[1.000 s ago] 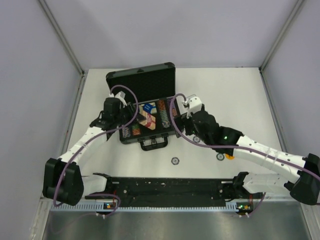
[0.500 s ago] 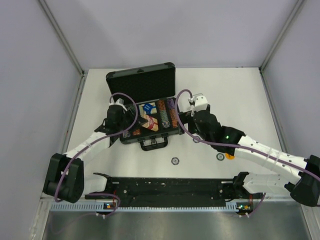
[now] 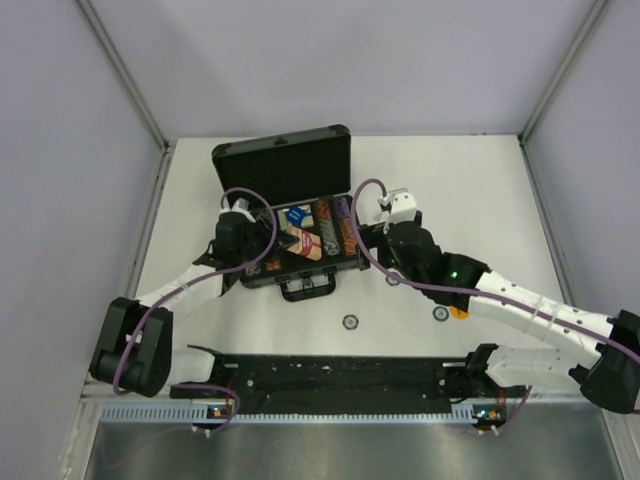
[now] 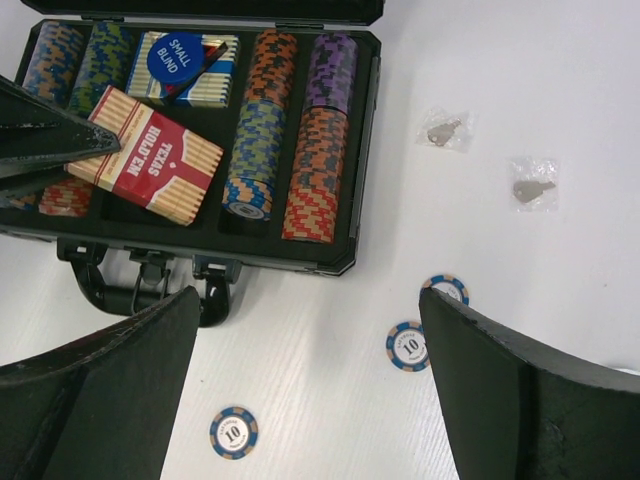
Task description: Pack up texas hold em set
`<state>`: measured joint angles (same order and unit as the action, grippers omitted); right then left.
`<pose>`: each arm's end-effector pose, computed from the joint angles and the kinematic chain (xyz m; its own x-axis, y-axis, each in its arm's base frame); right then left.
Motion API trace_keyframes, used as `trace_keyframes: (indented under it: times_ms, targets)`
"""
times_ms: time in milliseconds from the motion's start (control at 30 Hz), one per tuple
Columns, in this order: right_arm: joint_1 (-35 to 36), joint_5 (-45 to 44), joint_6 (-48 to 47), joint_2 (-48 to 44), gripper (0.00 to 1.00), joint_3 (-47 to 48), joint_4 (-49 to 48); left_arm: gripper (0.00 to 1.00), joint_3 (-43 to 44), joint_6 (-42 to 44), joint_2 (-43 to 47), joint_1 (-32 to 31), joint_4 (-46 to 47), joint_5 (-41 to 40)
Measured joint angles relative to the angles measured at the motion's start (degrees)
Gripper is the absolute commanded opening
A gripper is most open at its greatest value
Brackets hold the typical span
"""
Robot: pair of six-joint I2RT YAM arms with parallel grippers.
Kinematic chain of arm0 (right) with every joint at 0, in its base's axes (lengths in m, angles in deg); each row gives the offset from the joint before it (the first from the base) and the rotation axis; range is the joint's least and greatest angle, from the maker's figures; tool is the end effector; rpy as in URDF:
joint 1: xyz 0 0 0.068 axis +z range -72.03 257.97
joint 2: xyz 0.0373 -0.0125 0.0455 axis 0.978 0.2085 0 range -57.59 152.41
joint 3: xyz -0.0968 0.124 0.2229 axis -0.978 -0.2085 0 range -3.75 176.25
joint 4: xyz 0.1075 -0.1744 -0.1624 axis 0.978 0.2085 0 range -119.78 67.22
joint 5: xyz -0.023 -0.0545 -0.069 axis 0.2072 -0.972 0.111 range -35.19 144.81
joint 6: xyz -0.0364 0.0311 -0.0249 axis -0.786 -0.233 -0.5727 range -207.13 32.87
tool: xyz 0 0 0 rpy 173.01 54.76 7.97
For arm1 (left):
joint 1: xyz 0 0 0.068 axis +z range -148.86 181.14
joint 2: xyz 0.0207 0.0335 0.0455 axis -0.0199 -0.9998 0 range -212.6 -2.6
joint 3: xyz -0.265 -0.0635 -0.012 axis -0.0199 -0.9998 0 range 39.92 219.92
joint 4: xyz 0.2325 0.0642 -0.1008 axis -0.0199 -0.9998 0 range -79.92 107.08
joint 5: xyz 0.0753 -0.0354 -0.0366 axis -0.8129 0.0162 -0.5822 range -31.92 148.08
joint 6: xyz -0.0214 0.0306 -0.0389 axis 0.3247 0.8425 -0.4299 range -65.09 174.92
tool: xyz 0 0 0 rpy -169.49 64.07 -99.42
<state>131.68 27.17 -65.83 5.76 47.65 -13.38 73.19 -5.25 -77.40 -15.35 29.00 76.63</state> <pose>0.1593 0.1890 0.3073 -0.4335 -0.0467 -0.8999 -0.3380 0.9342 0.1144 0.2534 -0.0867 0.1975 -0.6992 -0.6507 -0.2962 -0.1451 0.5348 -0.8324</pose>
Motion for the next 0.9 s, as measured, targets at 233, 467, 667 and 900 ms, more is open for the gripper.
trace_keyframes:
  times_ms: [233, 467, 667, 900]
  targets:
    - [-0.20, 0.02, 0.55, 0.02, 0.90, -0.04, 0.48, 0.03, -0.11, -0.28, -1.64, 0.02, 2.05, 0.72]
    - [-0.26, 0.02, 1.03, 0.07, 0.90, -0.04, 0.57, 0.28, 0.26, 0.11, -1.77, -0.07, 0.76, 0.33]
    - [-0.28, 0.02, 1.03, 0.37, 0.90, -0.04, 0.61, 0.46, 0.26, 0.66, -1.14, -0.61, -2.23, -1.70]
    - [-0.72, 0.37, 1.03, 1.27, 0.90, -0.09, 0.79, 0.67, 0.26, 1.46, -0.83, -1.88, -5.70, -3.58]
